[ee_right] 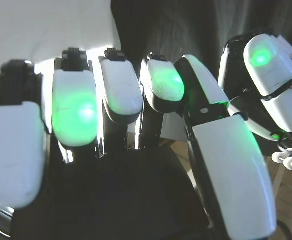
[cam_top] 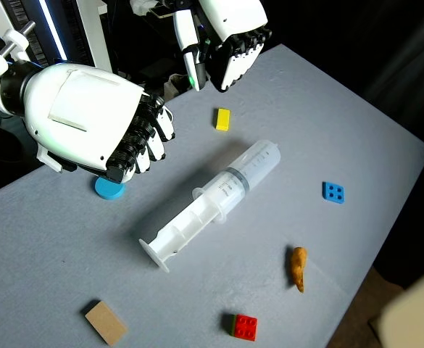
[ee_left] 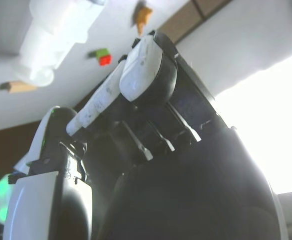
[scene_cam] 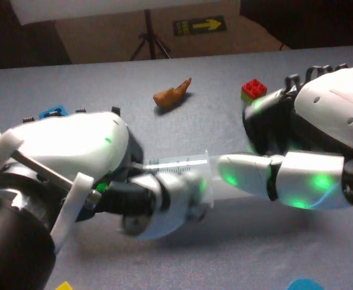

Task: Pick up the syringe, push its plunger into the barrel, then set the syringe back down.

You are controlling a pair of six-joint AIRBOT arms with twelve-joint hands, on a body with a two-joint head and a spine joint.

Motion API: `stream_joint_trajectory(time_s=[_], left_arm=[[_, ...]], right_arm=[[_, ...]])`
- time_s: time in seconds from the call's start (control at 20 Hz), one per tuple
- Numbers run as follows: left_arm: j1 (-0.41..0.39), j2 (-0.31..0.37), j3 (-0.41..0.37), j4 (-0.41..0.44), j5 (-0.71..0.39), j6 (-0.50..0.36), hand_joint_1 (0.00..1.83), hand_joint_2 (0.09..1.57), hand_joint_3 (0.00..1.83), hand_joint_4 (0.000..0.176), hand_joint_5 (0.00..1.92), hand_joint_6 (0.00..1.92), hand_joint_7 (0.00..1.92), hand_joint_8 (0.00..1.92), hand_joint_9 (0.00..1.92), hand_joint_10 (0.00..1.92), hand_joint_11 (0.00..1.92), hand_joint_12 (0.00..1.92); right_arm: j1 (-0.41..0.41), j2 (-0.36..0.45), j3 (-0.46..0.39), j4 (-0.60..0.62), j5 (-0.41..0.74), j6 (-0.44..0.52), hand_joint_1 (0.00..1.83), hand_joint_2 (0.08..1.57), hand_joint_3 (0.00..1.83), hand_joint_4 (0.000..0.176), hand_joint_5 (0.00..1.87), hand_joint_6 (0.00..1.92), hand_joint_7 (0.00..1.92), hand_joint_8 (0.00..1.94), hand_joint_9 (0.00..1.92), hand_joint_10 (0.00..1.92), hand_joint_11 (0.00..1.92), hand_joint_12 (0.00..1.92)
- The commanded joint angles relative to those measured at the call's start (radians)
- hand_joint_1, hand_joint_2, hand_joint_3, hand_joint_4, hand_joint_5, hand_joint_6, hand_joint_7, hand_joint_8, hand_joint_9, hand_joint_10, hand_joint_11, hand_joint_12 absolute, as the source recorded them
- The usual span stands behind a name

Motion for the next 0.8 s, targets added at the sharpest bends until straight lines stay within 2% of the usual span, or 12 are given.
stream_joint_trajectory(time_s=[0.0, 0.2, 0.3, 0.4, 0.45, 0.6, 0.75], left_arm=[[-0.006, -0.001, 0.001, 0.118, 0.024, -0.005, 0.00, 1.17, 0.02, 0.071, 0.05, 0.01, 0.01, 0.01, 0.00, 0.00, 0.00, 0.00], [-0.007, -0.007, 0.006, 0.097, 0.048, -0.009, 0.00, 1.18, 0.01, 0.062, 0.05, 0.01, 0.01, 0.01, 0.00, 0.00, 0.00, 0.00], [-0.003, -0.020, 0.015, 0.085, 0.063, -0.009, 0.00, 1.18, 0.01, 0.061, 0.03, 0.00, 0.01, 0.00, 0.00, 0.00, 0.00, 0.00], [0.007, -0.048, 0.036, 0.071, 0.057, -0.005, 0.00, 1.16, 0.00, 0.070, 0.04, 0.00, 0.00, 0.00, 0.00, 0.00, 0.00, 0.00], [0.007, -0.061, 0.049, 0.061, 0.041, 0.012, 0.01, 1.16, 0.00, 0.072, 0.04, 0.00, 0.00, 0.00, 0.00, 0.00, 0.00, 0.00], [0.008, -0.091, 0.093, 0.021, -0.057, 0.078, 0.19, 1.10, 0.00, 0.067, 0.04, 0.00, 0.01, 0.00, 0.00, 0.00, 0.00, 0.00], [0.011, -0.132, 0.131, 0.022, -0.067, 0.111, 0.34, 1.06, 0.00, 0.061, 0.04, 0.00, 0.00, 0.00, 0.00, 0.00, 0.00, 0.00]], right_arm=[[0.009, 0.003, -0.003, -0.045, 0.096, 0.007, 0.03, 1.06, 0.01, 0.005, 0.10, 0.00, 0.09, 0.00, 0.08, 0.00, 0.00, 0.41], [0.007, 0.006, 0.001, -0.045, 0.093, 0.006, 0.03, 1.08, 0.00, 0.001, 0.10, 0.00, 0.09, 0.00, 0.08, 0.00, 0.00, 0.52], [0.007, 0.007, 0.008, -0.045, 0.087, 0.005, 0.02, 1.08, 0.00, 0.003, 0.10, 0.00, 0.08, 0.00, 0.07, 0.00, 0.00, 0.46], [0.007, 0.007, 0.016, -0.045, 0.082, 0.005, 0.03, 1.08, 0.00, 0.001, 0.09, 0.00, 0.08, 0.00, 0.07, 0.00, 0.00, 0.40], [0.007, 0.008, 0.022, -0.046, 0.070, 0.006, 0.05, 1.08, 0.00, 0.000, 0.09, 0.00, 0.08, 0.00, 0.07, 0.00, 0.00, 0.44], [0.007, 0.009, 0.043, -0.071, 0.047, 0.063, 0.06, 1.07, 0.00, 0.002, 0.09, 0.00, 0.08, 0.00, 0.08, 0.00, 0.00, 0.51], [0.010, 0.009, 0.060, -0.084, 0.028, 0.093, 0.07, 1.07, 0.00, 0.000, 0.09, 0.00, 0.07, 0.00, 0.07, 0.00, 0.00, 0.50]])
